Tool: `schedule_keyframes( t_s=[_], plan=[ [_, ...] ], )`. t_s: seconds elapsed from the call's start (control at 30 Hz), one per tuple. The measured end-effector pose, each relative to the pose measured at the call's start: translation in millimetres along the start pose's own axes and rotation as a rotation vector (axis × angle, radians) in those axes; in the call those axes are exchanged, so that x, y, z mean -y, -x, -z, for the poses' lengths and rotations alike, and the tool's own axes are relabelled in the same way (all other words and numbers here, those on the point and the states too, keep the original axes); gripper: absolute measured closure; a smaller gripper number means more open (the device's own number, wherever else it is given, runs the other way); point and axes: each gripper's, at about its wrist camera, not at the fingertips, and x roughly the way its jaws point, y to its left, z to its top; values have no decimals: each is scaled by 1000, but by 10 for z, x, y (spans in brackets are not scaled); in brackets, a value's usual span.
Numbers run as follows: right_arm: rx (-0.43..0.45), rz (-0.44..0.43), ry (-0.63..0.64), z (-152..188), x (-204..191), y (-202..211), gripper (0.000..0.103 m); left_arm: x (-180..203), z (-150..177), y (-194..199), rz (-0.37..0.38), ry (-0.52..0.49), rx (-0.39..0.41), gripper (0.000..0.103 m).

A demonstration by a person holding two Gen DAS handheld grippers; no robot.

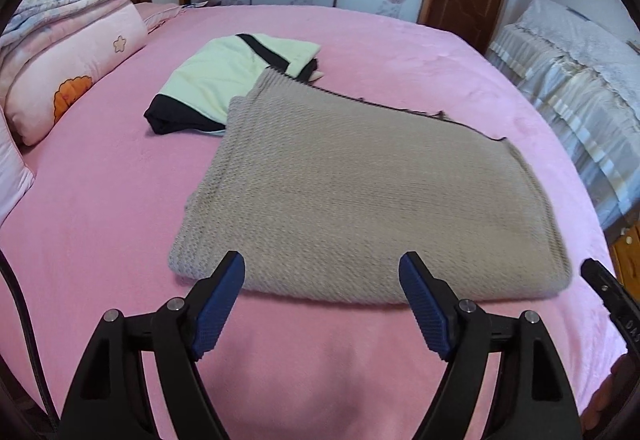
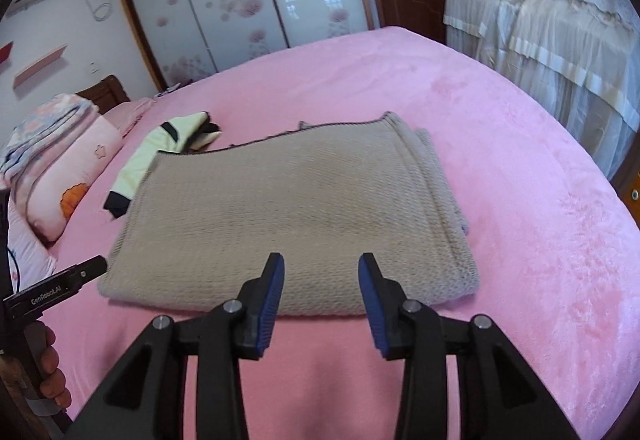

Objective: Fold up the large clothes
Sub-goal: 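Open both tools on the folded cardigan and lift them away, then grasp one side of the folded cardigan with the left tool and lift it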

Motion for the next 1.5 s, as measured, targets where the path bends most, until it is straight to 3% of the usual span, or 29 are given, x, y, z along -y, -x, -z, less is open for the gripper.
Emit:
schedule_keyframes(
  t_s=[0.23,0.33,0.57,0.77,0.9,1.17,1.23,1.27,1.37,1.43,1.5],
  plan=[
    [40,-33,94,114,-413,252,64,59,171,355,81,7,36,18],
    [66,-24,136,184,-567,275,64,-13,279,326,119,41,12,17],
    [51,-36,167,293,-727,-2,64,-369,635,-225,242,192,-105,17],
    [8,-48,169,281,-783,-308,64,-710,730,-840,334,335,-125,17],
    [8,-35,172,284,-782,-430,64,-828,652,-1123,378,382,-60,17],
    [-28,-15,164,254,-813,-842,64,-899,194,-1558,361,434,56,17],
    [-26,-21,162,189,-845,-943,64,-970,59,-1598,360,463,81,21],
    [-16,-24,164,136,-871,-987,64,-996,-1,-1616,361,478,90,29],
    [29,-2,193,-12,-969,-1118,65,-1023,-144,-1623,294,485,100,74],
    [51,26,215,-100,-1033,-1262,68,-1052,-204,-1572,295,481,114,80],
    [29,39,231,-154,-1078,-1477,81,-973,-227,-1455,264,447,147,84]
  ],
)
